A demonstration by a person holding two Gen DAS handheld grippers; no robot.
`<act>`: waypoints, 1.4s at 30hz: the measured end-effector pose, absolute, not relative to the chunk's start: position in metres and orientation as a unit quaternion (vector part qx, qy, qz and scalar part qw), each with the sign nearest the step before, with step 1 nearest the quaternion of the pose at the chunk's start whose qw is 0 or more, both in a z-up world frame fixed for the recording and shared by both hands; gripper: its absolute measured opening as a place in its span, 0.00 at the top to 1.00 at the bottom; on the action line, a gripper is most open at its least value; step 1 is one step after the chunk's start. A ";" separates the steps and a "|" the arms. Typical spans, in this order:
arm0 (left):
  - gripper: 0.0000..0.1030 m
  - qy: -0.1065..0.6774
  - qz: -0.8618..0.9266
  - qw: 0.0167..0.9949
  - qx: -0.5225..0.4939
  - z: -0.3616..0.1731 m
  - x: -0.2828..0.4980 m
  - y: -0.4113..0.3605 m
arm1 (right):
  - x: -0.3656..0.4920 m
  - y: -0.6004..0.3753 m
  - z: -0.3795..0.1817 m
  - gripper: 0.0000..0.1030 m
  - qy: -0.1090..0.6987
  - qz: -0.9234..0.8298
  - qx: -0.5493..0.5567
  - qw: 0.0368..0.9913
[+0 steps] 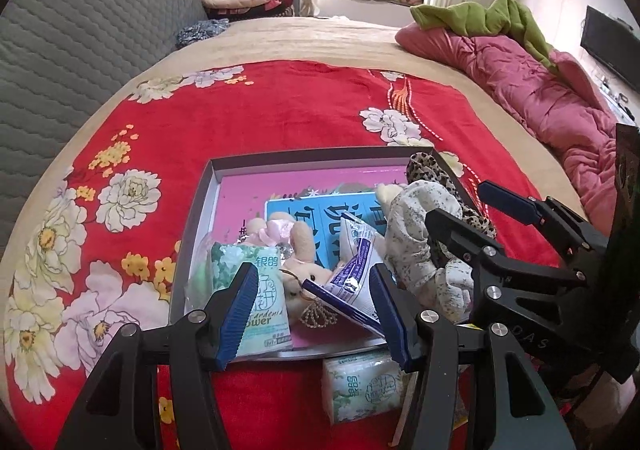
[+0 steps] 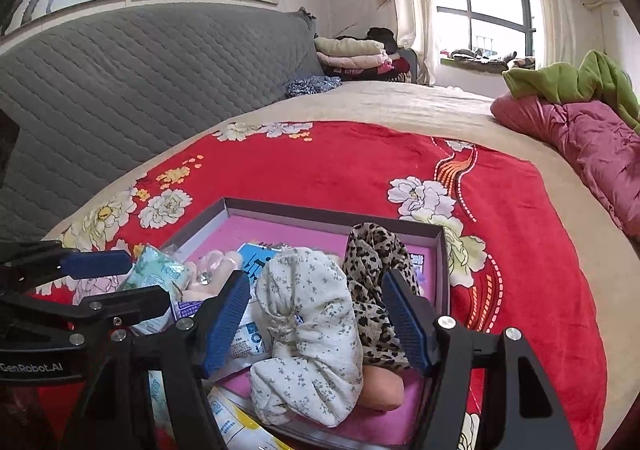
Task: Organize soft objects
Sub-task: 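Withdraw both tools from the box toward the remaining packets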
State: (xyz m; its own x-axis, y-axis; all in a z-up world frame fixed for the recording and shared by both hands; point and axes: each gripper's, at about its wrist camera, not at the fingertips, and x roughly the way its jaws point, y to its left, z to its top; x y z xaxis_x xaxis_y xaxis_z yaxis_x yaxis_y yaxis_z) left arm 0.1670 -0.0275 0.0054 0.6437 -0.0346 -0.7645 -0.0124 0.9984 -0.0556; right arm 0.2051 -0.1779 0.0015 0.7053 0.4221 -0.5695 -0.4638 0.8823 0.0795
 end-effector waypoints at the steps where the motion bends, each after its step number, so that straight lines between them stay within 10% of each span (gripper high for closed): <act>1: 0.42 0.421 -0.006 0.906 -0.028 0.006 0.166 -0.027 | 0.204 -0.178 0.003 0.34 0.298 0.241 -0.034 0.923; 42: 0.30 0.410 -0.001 0.912 -0.029 0.030 0.104 -0.008 | 0.100 -0.191 0.016 0.29 0.304 0.240 -0.010 0.922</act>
State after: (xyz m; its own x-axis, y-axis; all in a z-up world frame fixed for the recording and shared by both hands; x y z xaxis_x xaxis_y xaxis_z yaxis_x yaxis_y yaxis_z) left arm 0.1039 -0.0083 0.0297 0.6638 -0.0247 -0.7475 -0.0228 0.9983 -0.0533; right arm 0.1001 -0.1913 0.0158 0.7005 0.4361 -0.5649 -0.4487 0.8847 0.1266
